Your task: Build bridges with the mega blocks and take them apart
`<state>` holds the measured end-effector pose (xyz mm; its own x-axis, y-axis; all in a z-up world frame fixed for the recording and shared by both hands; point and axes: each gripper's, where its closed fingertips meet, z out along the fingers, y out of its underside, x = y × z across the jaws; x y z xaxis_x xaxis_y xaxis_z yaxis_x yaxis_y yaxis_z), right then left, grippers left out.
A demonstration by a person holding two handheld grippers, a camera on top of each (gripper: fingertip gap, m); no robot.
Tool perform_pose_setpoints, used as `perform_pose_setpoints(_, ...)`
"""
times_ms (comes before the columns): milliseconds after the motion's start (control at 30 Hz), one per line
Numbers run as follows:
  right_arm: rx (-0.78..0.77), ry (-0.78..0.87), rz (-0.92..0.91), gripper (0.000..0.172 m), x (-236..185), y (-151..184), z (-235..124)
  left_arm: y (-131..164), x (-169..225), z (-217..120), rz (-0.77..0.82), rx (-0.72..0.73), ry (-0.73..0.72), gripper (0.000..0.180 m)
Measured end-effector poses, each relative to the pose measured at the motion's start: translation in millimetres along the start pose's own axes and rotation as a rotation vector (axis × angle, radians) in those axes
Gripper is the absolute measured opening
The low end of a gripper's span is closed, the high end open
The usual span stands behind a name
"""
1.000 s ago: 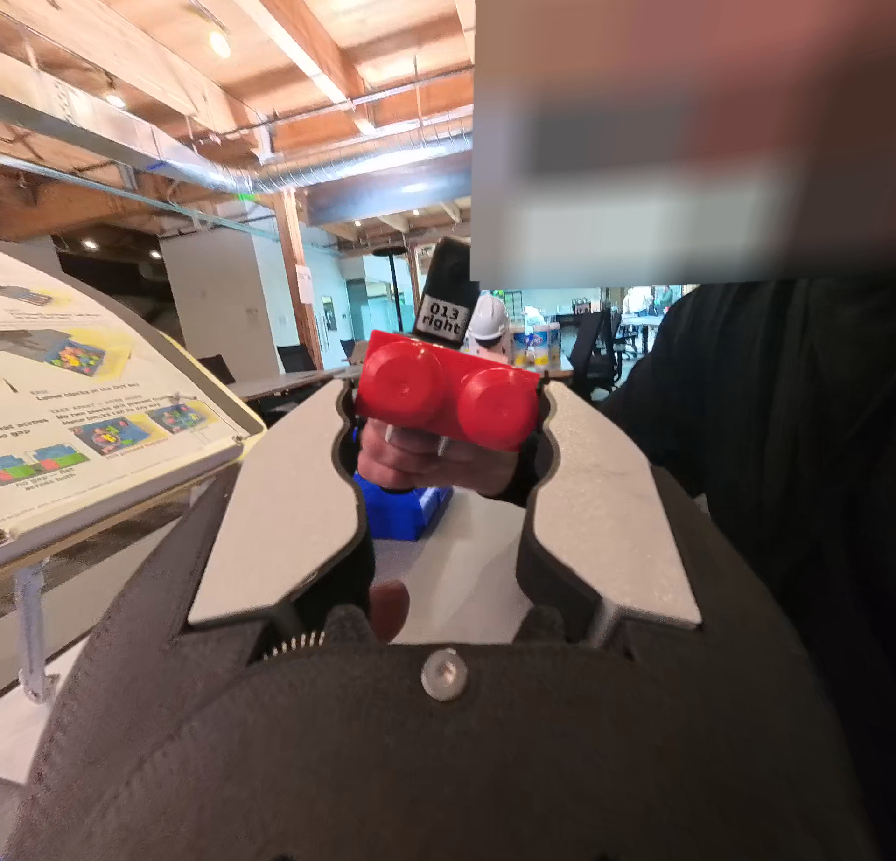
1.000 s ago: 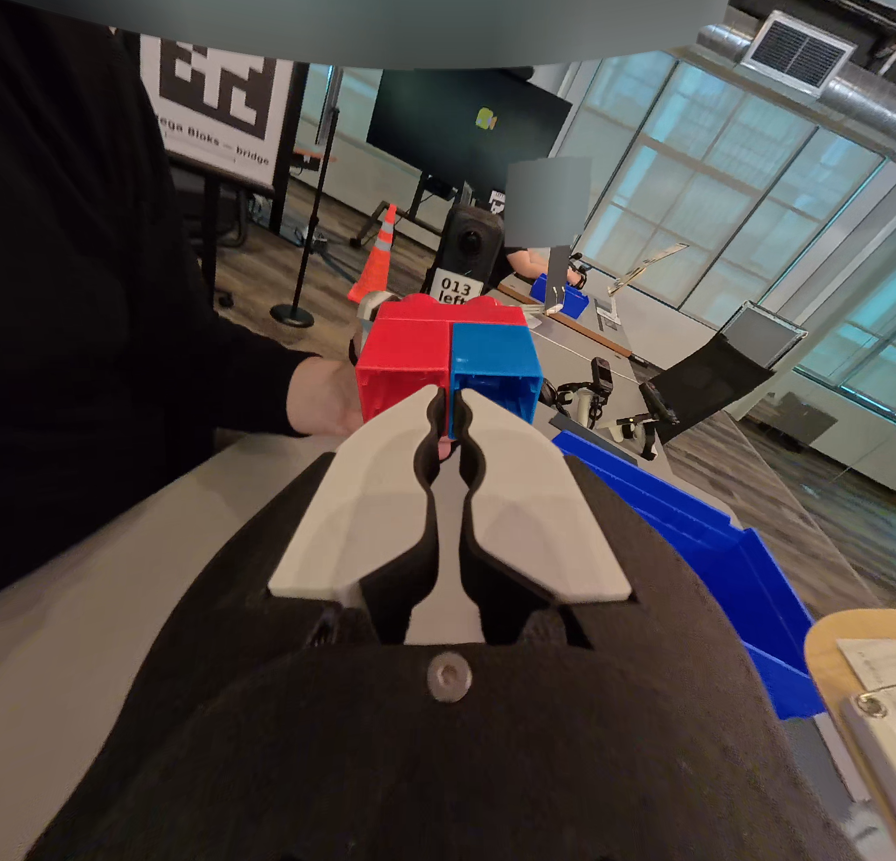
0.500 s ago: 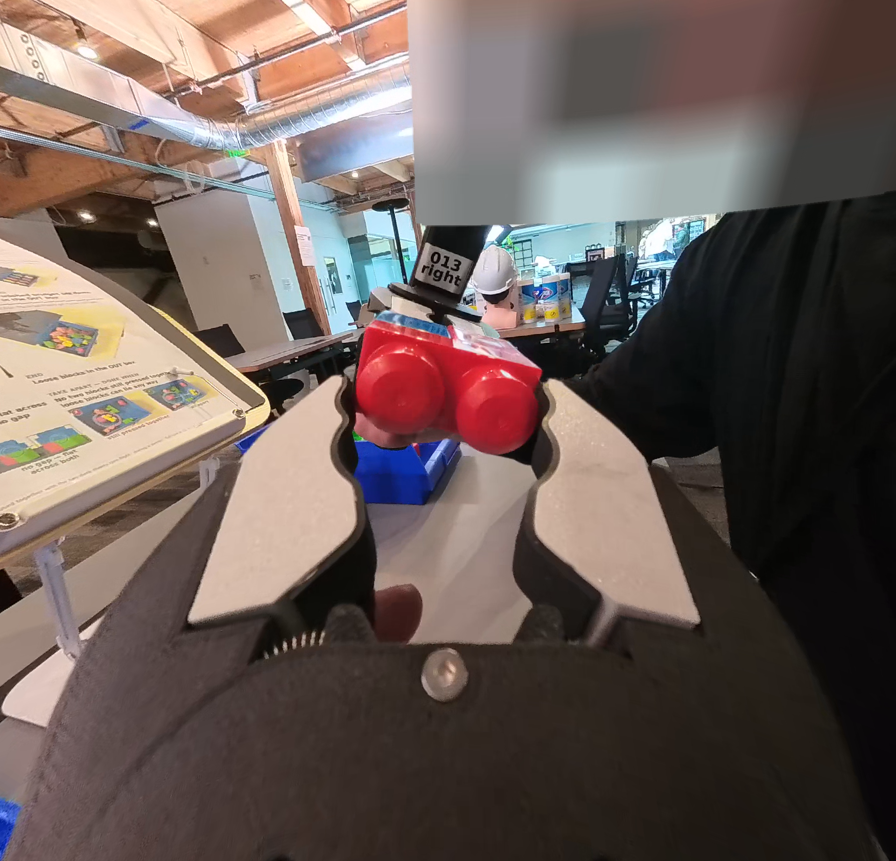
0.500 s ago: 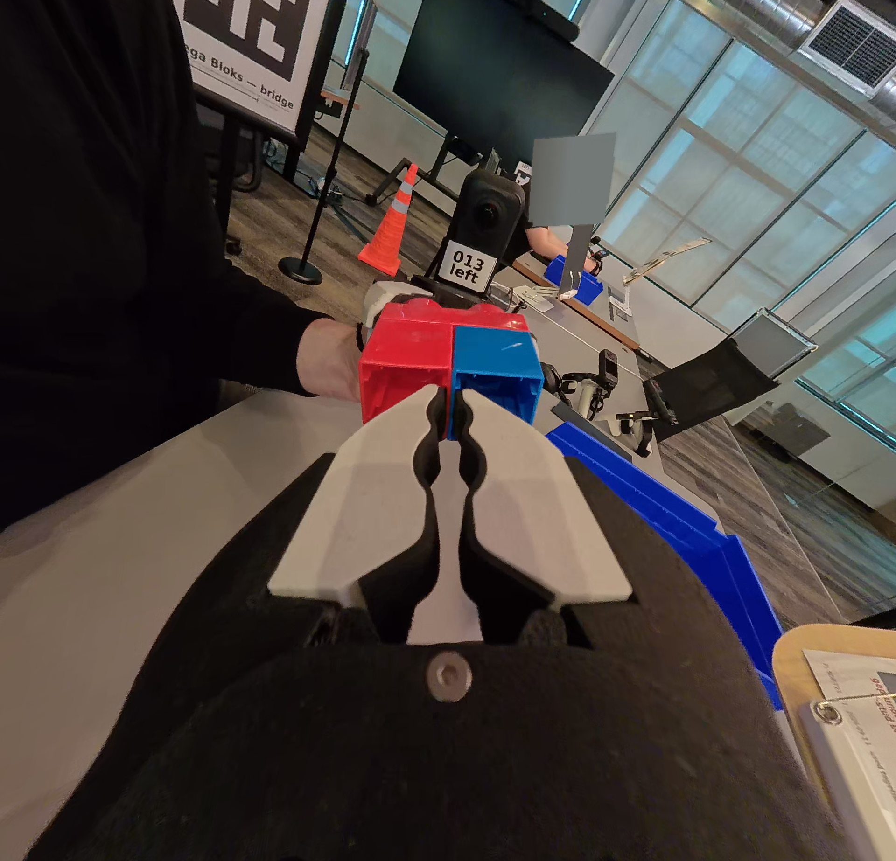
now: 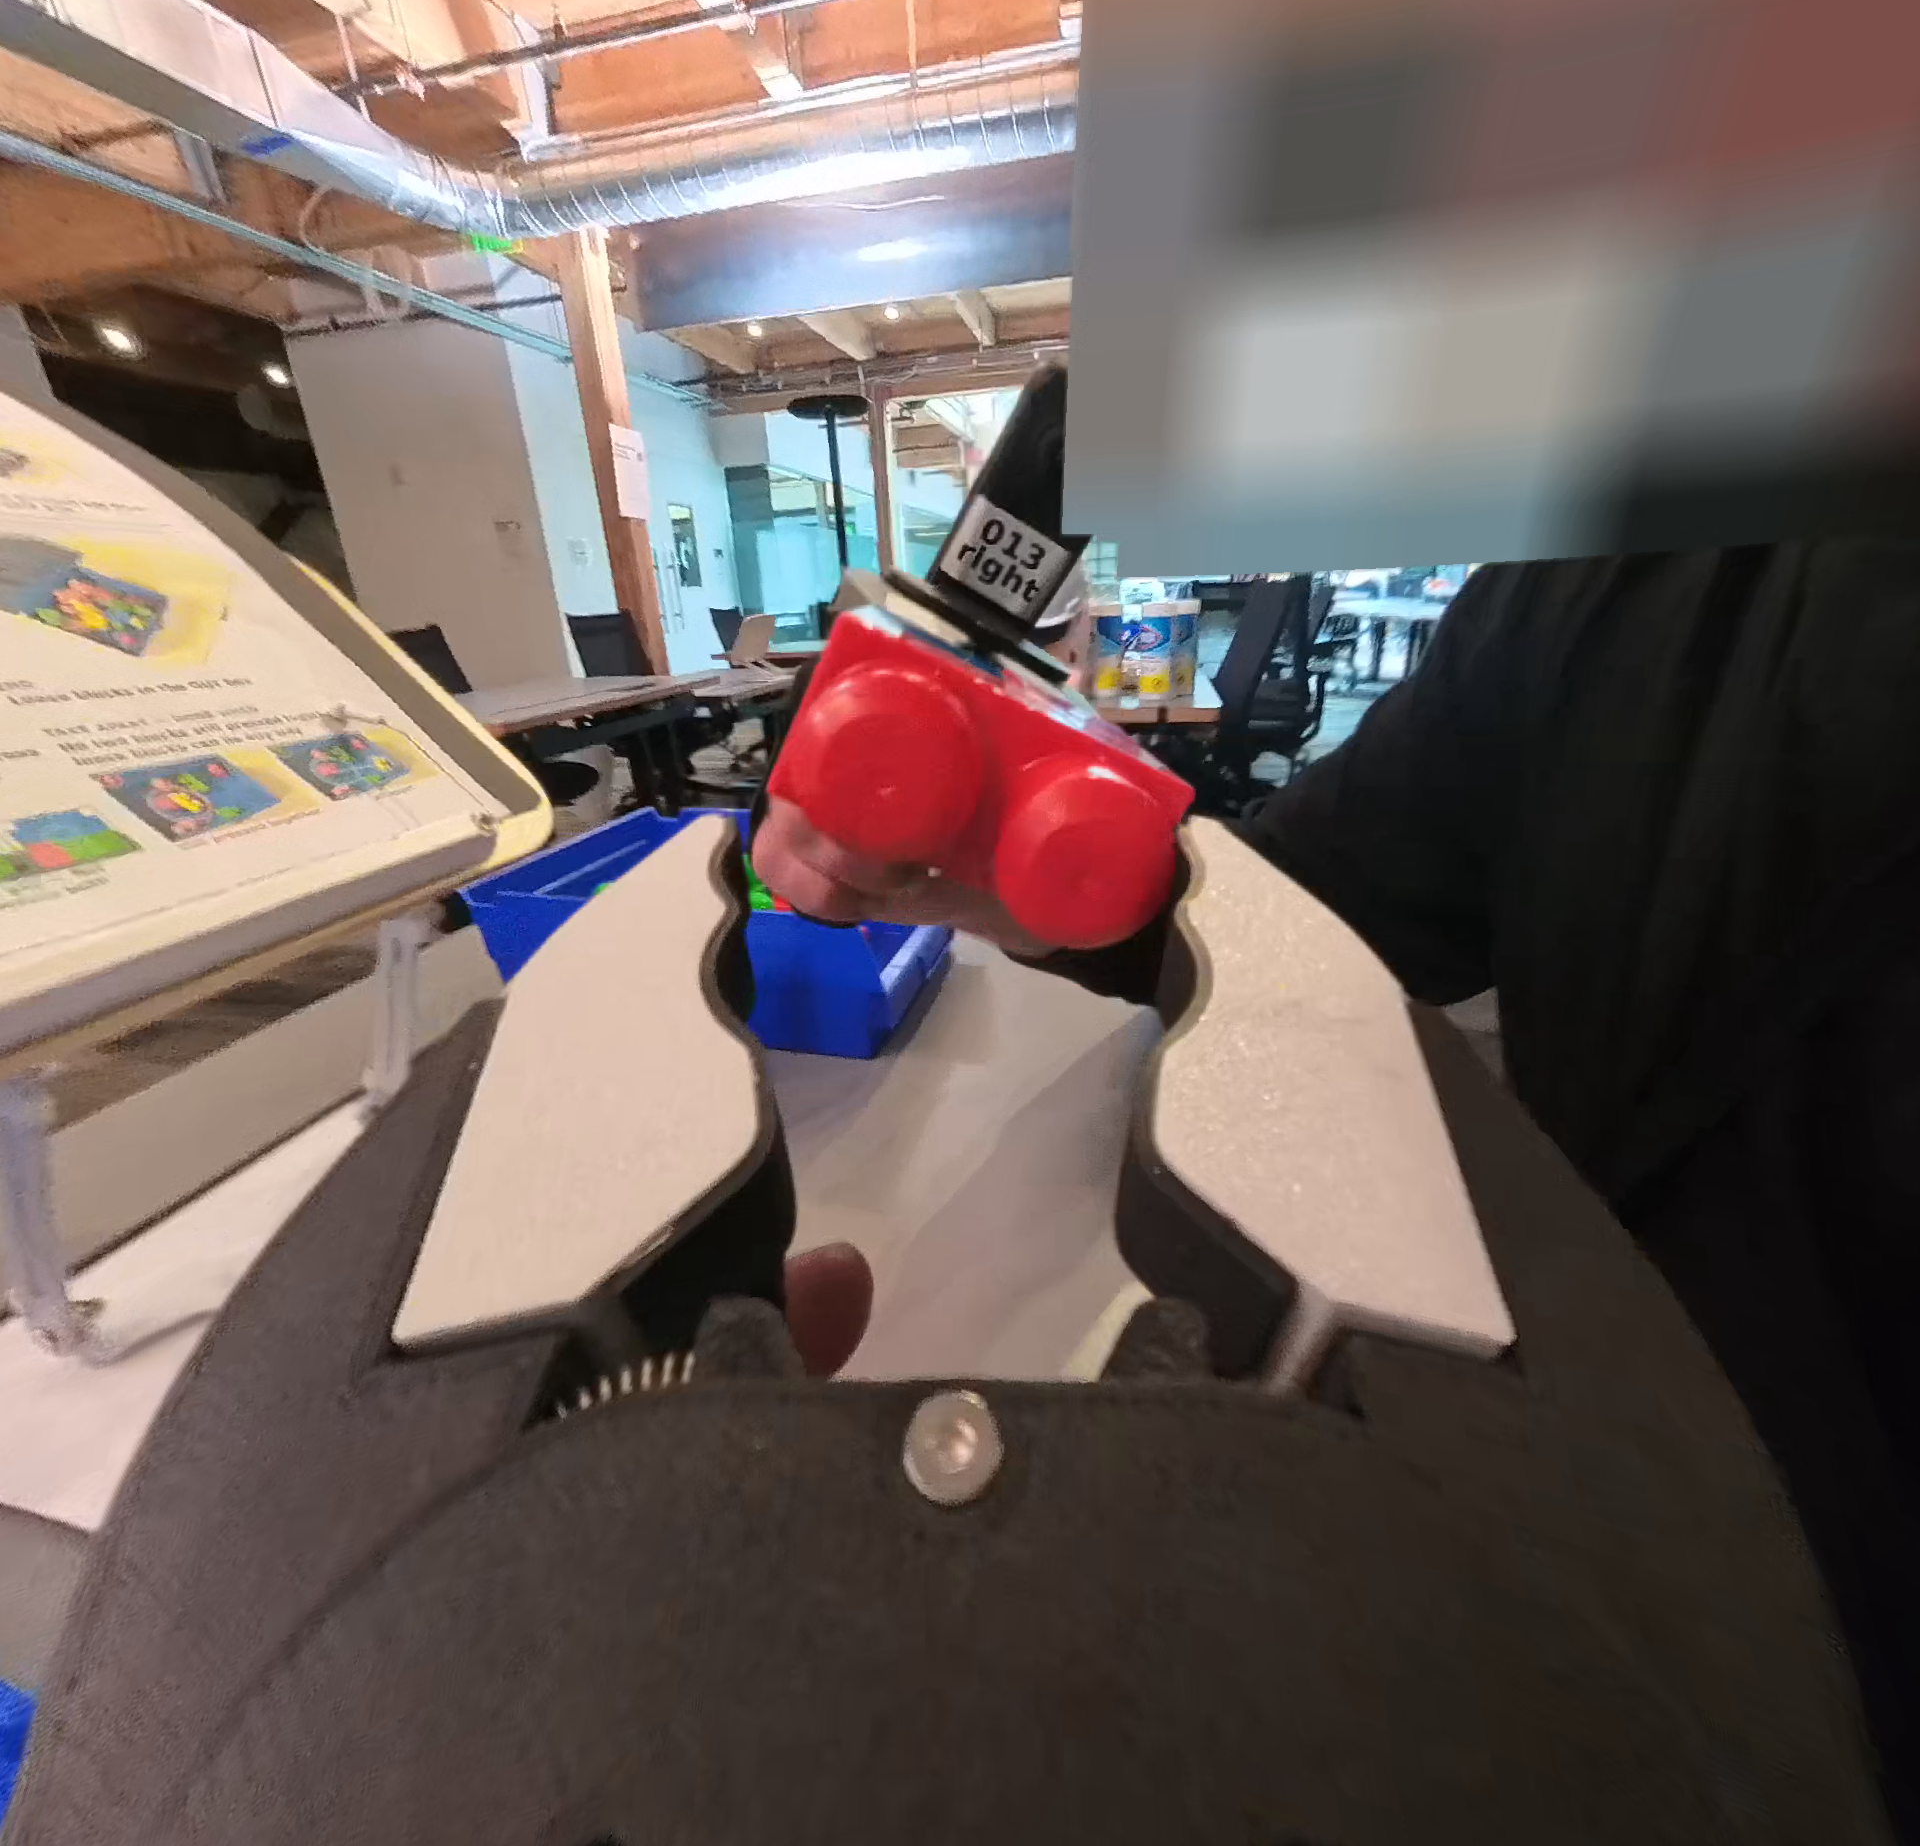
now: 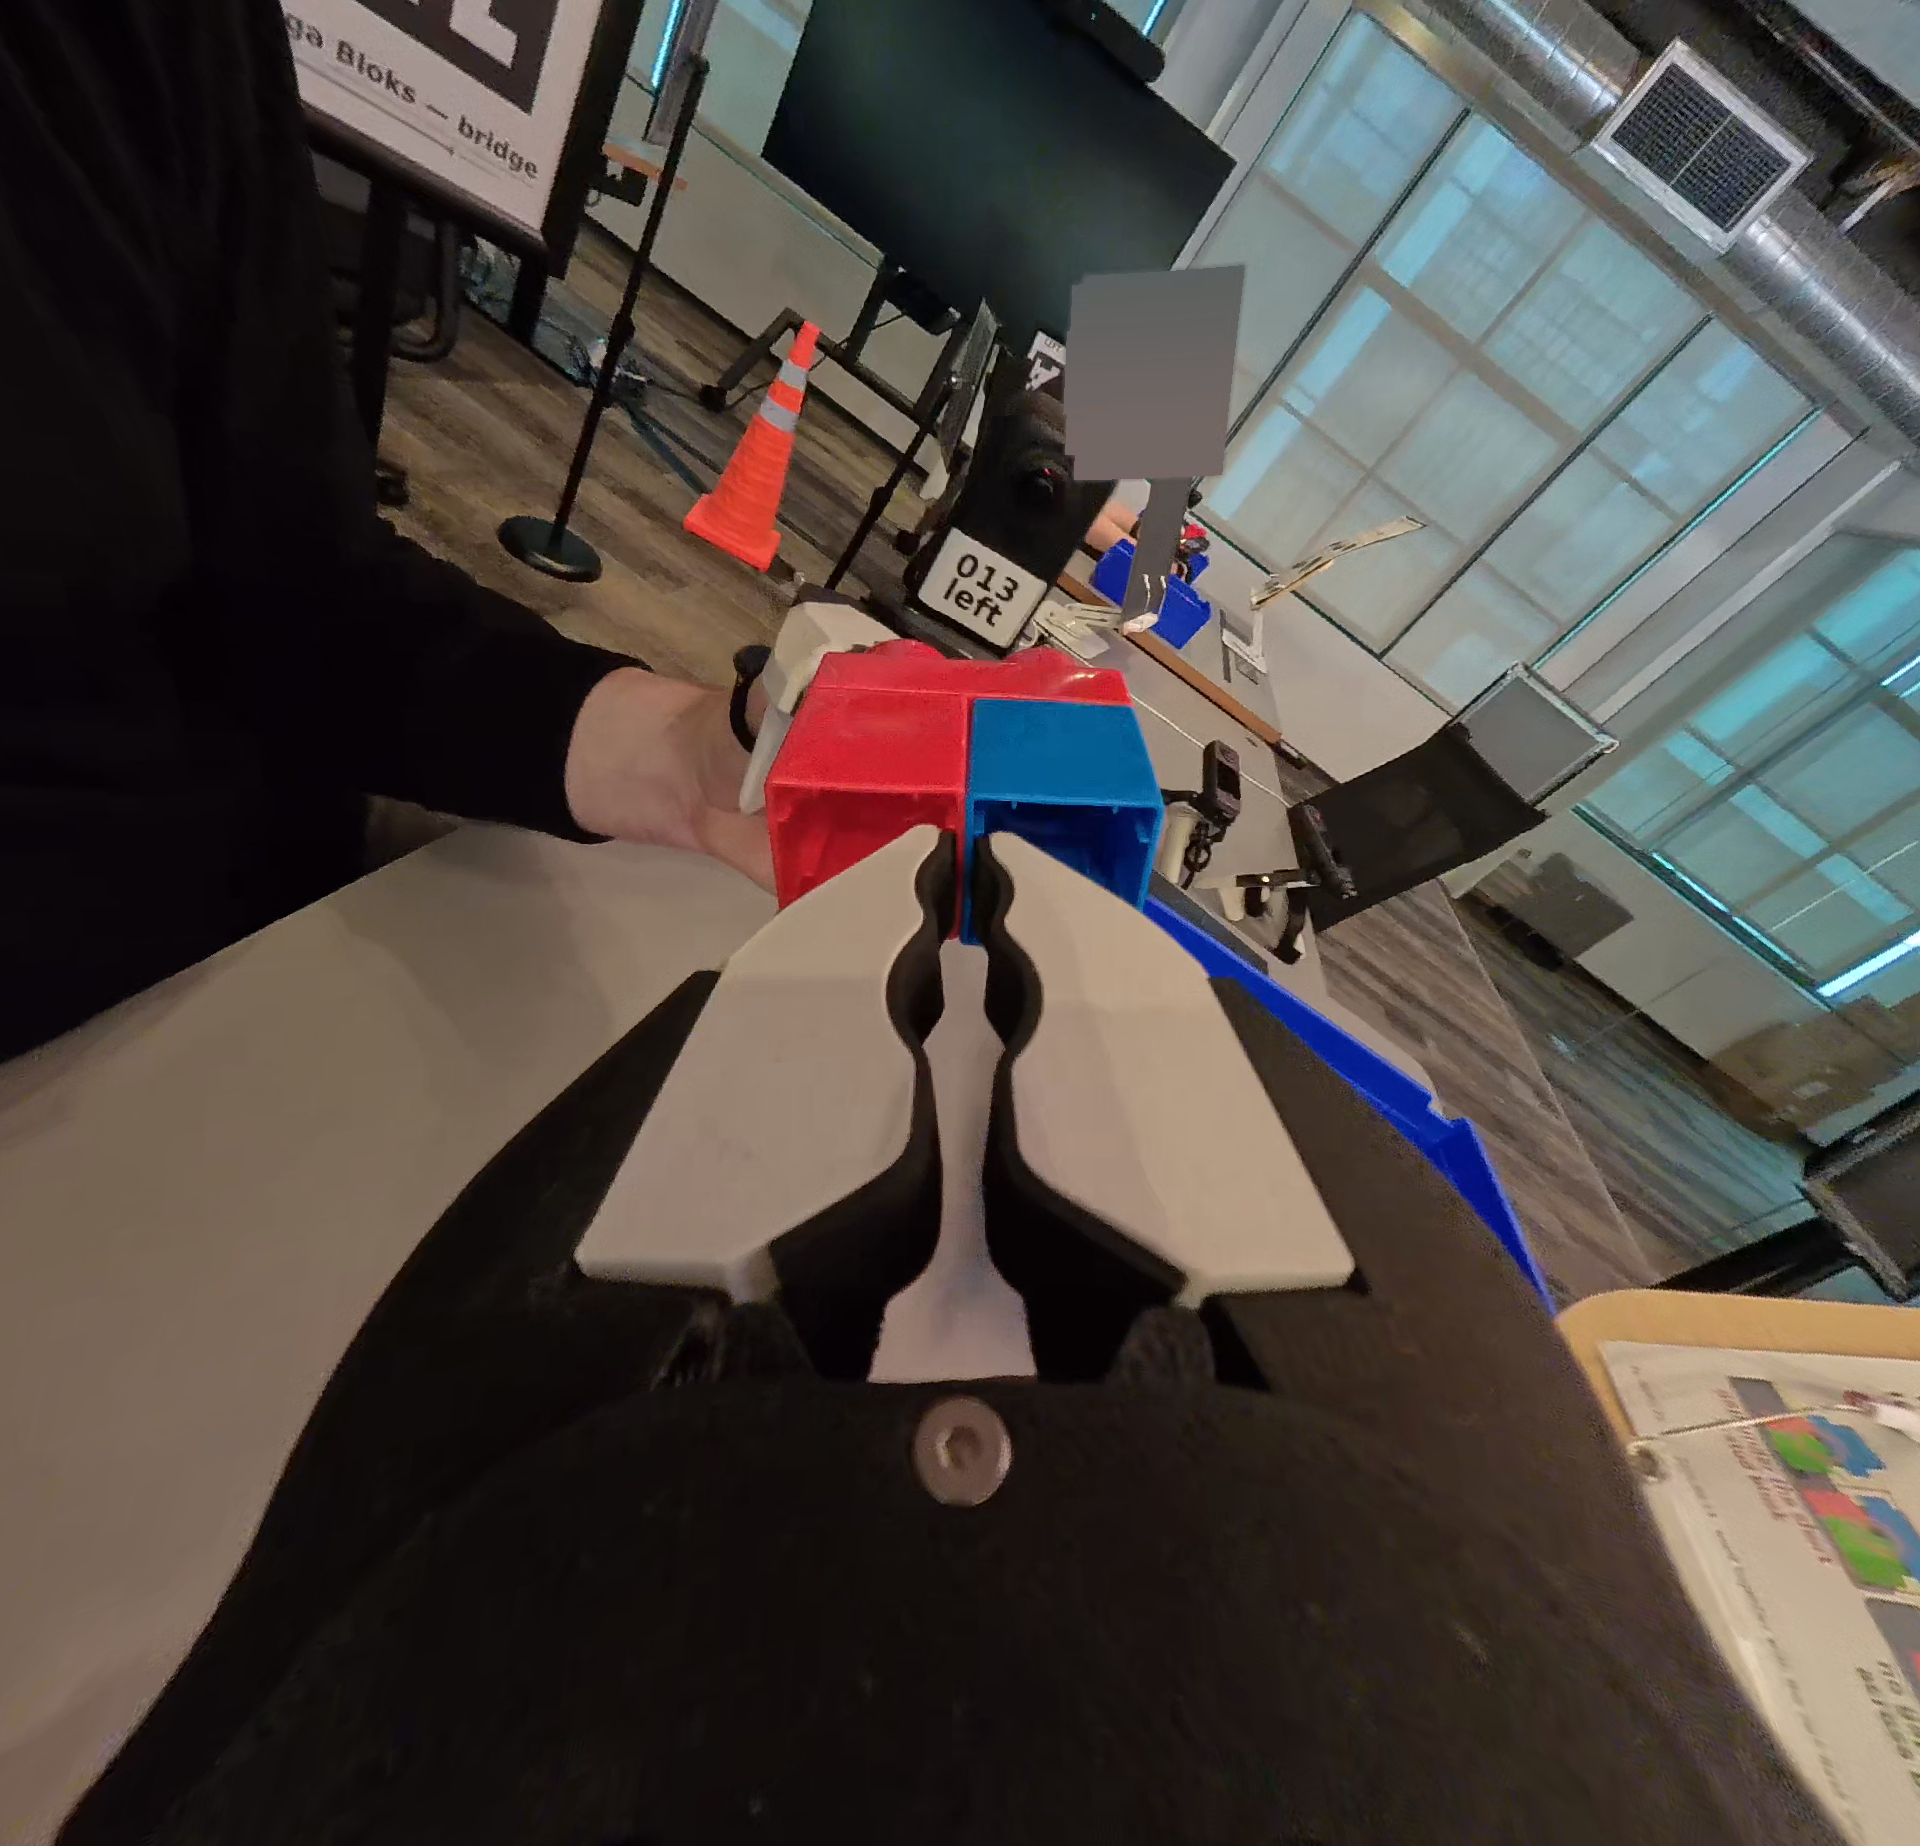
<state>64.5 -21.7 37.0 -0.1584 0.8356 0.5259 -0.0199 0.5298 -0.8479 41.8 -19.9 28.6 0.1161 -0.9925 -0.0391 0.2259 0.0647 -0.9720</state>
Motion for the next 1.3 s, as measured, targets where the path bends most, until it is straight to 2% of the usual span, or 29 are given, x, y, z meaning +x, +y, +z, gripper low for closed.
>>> perform_pose_setpoints(67, -0.037, 0.025, -0.07, 0.003, 0, -1, -2, -2, -2, -3, -0.125, 0.045, 0.044, 0.082)
perform_pose_setpoints(167, -0.125, 0.078, -0.204, 0.003, 2, 2, -2, -7, -6, -11, -0.311, 0.155, 0.11, 0.081)
perform_pose_setpoints(233, -0.188, 0.11, -0.293, 0.002, 2, 8, 0, -4, -5, -8, -0.421, 0.173, 0.164, 0.083)
perform_pose_setpoints(333, -0.252, 0.136, -0.389, 0.002, 1, 17, 5, 5, 1, 2, -0.488, 0.165, 0.208, 0.08)
perform_pose_setpoints(367, -0.266, 0.137, -0.409, 0.002, -1, 20, 7, 7, 2, 5, -0.499, 0.172, 0.219, 0.077)
perform_pose_setpoints(500, -0.285, 0.136, -0.444, 0.002, -4, 27, 12, 11, -3, 7, -0.514, 0.216, 0.216, 0.044)
perform_pose_setpoints(533, -0.289, 0.131, -0.438, 0.002, -4, 28, 13, 13, -5, 7, -0.522, 0.216, 0.208, 0.041)
perform_pose_setpoints(700, -0.32, 0.094, -0.39, 0.005, -4, 41, 12, 25, -13, 6, -0.47, 0.152, 0.129, 0.036)
perform_pose_setpoints(867, -0.286, 0.059, -0.34, 0.014, 0, 36, -1, 24, -24, -4, -0.367, 0.05, 0.022, 0.037)
perform_pose_setpoints(967, -0.251, 0.06, -0.217, 0.022, 11, 29, -12, 35, -31, -9, -0.25, -0.124, -0.084, 0.037)
perform_pose_setpoints(1100, -0.248, 0.037, -0.006, 0.034, 19, 30, -13, 51, -24, -5, -0.082, -0.366, -0.128, 0.037)
perform_pose_setpoints(1167, -0.292, -0.005, 0.081, 0.046, 13, 41, -6, 56, -19, 0, -0.022, -0.444, -0.123, 0.037)
perform_pose_setpoints(1300, -0.373, -0.115, 0.175, 0.05, -6, 62, 5, 62, -13, 10, 0.035, -0.521, -0.119, 0.037)
